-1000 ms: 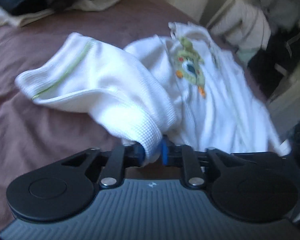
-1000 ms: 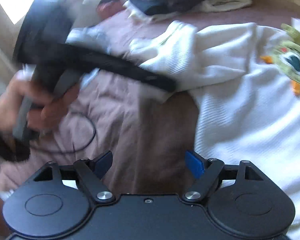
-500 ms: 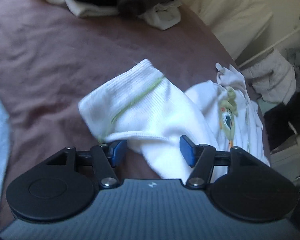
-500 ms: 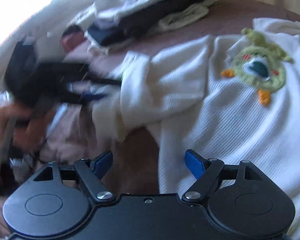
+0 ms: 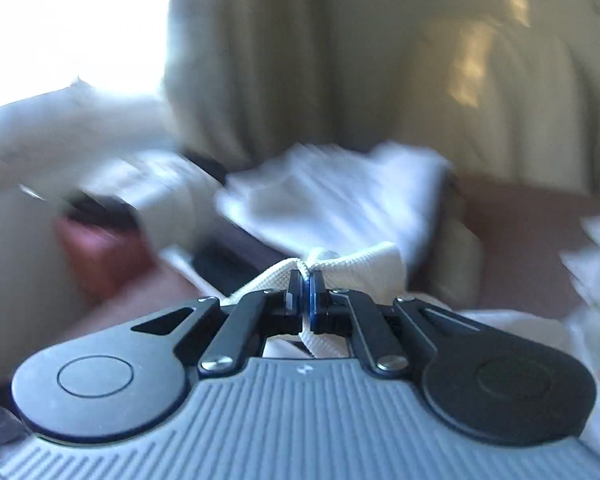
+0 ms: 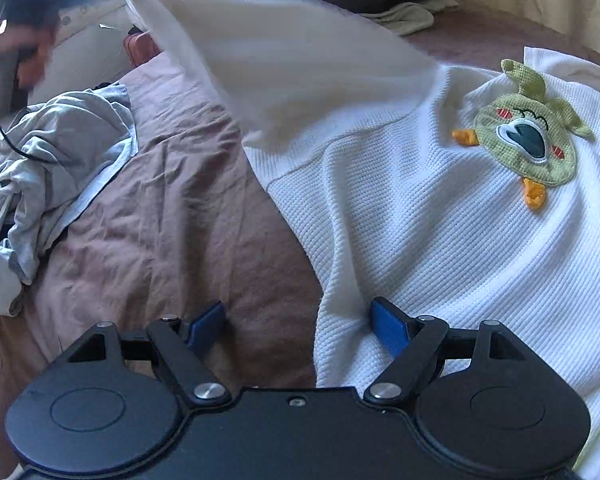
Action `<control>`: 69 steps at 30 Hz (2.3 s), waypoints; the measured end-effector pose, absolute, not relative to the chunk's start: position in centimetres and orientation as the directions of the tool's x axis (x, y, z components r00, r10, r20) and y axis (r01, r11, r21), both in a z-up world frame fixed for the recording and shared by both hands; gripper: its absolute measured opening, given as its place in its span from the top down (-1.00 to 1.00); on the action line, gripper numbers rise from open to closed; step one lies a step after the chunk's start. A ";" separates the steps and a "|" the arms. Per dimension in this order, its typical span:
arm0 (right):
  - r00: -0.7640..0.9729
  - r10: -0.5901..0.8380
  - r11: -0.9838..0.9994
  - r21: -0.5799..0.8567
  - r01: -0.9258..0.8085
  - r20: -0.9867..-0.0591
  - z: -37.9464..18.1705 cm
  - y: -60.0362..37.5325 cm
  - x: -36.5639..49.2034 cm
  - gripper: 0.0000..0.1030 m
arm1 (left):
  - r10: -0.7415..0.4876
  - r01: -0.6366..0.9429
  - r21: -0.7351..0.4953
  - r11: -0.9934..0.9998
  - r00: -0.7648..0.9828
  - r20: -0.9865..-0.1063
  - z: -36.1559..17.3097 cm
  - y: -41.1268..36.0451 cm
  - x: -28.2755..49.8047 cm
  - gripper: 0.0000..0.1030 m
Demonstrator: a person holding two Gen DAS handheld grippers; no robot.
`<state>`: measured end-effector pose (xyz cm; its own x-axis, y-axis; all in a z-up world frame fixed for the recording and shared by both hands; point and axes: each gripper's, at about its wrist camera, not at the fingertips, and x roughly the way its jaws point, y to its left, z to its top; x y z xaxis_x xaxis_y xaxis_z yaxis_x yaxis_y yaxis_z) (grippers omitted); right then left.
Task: Fold clothes
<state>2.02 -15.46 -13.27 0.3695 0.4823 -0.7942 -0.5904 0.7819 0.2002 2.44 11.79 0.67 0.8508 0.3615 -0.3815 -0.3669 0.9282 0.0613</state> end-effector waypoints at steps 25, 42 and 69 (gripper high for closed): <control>0.471 0.389 0.853 0.116 -0.509 -0.792 -12.9 -14.9 2.6 0.79 | -0.082 0.036 -0.080 0.996 0.710 -0.699 -10.5 2.4 1.3 0.42; 0.397 0.519 0.770 0.212 -0.601 -0.757 -11.9 -14.9 1.4 0.71 | -0.254 0.191 -0.172 0.966 0.597 -0.761 -9.6 -1.3 1.9 0.19; 0.685 0.150 0.982 0.027 -0.186 -0.713 4.3 -41.7 9.4 -0.19 | -0.359 0.296 -0.237 0.925 0.479 -0.801 7.6 -4.5 7.6 0.03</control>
